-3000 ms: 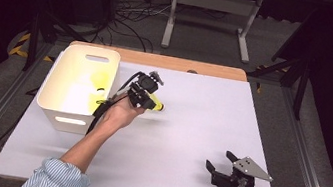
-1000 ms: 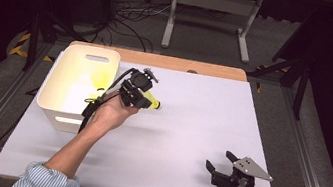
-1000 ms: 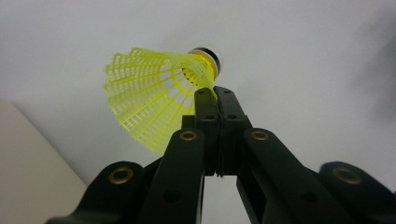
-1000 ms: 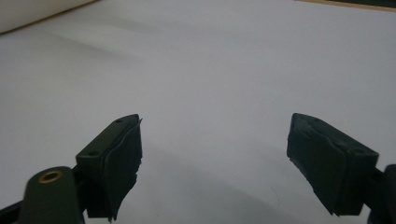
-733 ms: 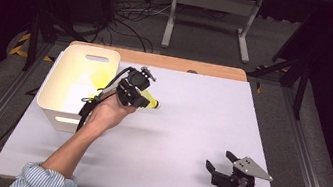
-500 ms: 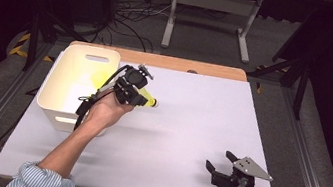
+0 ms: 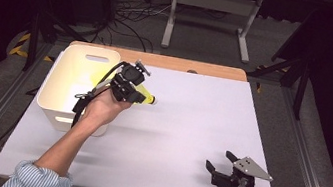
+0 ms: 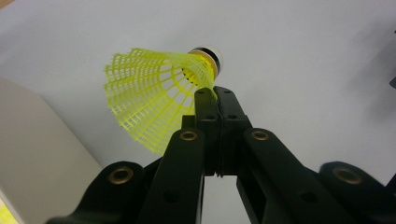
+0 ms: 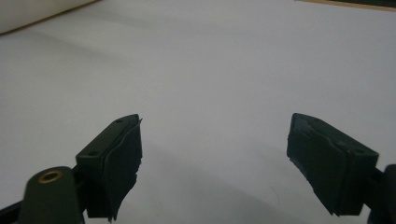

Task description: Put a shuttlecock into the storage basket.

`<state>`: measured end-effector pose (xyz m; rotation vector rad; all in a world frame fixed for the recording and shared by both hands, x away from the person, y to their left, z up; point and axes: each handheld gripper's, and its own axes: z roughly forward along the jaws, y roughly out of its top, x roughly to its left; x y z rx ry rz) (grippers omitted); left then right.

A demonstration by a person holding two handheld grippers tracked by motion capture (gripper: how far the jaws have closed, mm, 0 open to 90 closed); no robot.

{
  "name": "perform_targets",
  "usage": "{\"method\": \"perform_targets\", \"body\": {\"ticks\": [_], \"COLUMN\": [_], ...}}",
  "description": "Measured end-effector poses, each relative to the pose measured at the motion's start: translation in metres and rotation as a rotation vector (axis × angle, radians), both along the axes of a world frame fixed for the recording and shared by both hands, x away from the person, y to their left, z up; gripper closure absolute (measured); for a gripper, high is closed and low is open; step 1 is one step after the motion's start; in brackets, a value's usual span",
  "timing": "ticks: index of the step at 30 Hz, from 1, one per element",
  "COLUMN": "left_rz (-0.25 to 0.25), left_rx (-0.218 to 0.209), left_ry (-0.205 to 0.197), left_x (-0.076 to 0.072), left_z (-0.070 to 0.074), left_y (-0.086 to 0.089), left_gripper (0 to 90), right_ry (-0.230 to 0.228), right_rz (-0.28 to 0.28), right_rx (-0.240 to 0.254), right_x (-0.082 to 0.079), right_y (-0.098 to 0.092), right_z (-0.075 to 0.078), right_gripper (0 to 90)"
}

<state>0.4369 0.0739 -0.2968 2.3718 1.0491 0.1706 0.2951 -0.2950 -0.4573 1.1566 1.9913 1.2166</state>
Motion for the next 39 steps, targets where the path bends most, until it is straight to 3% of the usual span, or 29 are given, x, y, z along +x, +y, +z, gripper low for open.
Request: {"method": "perform_targets", "body": {"ticks": [39], "left_rz": [0.029], "left_rx": [-0.020], "left_ry": [-0.042], "left_x": [-0.002], "left_z": [0.022], "left_y": [0.018], "left_gripper": [89.7], "right_ry": [0.003], "right_rz": [-0.002], "right_rx": [0.002], "right_x": [0.000], "right_y": [0.000], "right_z": [0.000], "right_gripper": [18.5]}}
